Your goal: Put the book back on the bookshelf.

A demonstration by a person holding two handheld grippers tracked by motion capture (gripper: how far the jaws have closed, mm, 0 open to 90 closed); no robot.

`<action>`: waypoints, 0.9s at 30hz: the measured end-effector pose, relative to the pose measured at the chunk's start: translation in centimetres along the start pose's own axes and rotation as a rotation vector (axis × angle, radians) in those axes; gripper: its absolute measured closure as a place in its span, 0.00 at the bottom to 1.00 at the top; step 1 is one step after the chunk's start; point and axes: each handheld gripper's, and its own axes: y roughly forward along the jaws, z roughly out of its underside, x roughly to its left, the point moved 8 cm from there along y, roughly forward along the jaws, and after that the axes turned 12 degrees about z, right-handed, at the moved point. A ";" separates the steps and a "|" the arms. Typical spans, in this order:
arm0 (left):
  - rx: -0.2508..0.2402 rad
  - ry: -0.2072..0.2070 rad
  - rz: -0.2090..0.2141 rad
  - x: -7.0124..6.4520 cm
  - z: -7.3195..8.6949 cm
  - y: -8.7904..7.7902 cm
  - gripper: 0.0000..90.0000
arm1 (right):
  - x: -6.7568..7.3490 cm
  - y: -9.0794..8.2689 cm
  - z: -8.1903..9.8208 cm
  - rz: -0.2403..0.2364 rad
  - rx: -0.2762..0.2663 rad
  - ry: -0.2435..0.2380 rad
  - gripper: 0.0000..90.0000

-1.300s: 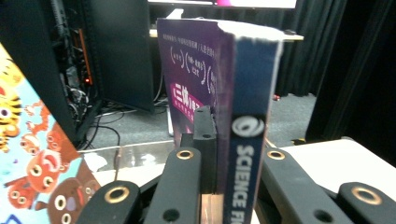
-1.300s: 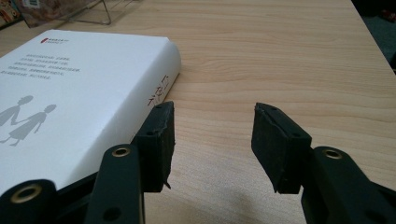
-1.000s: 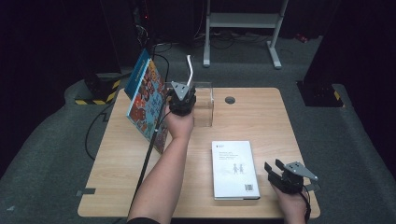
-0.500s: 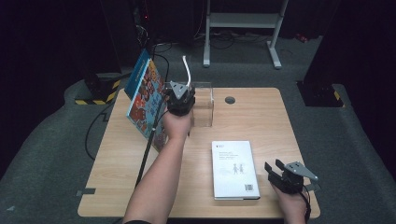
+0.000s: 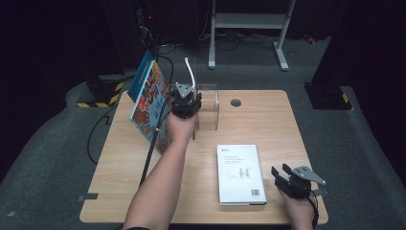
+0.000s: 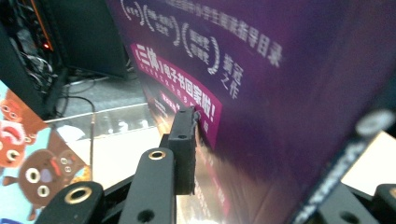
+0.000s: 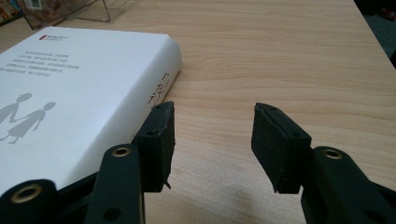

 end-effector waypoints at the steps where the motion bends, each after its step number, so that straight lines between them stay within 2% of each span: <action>1: -0.002 0.002 -0.003 0.0 0.0 -0.1 0.74 | 0.0 0.0 0.0 -0.001 0.000 -0.002 0.55; 6: -0.017 0.017 -0.024 0.3 -0.5 -0.7 0.74 | 0.4 0.0 0.1 -0.009 0.001 -0.010 0.55; 11: -0.002 0.028 -0.038 0.8 -0.8 -1.1 0.73 | 0.4 0.1 0.1 -0.010 0.005 -0.013 0.55; 22: 0.010 0.014 -0.064 2.2 -0.9 -2.2 0.75 | 1.1 0.1 0.1 -0.016 0.008 -0.024 0.55; 27: 0.007 0.010 -0.079 2.8 -1.0 -2.9 0.74 | 0.7 0.1 0.1 -0.012 0.008 -0.017 0.55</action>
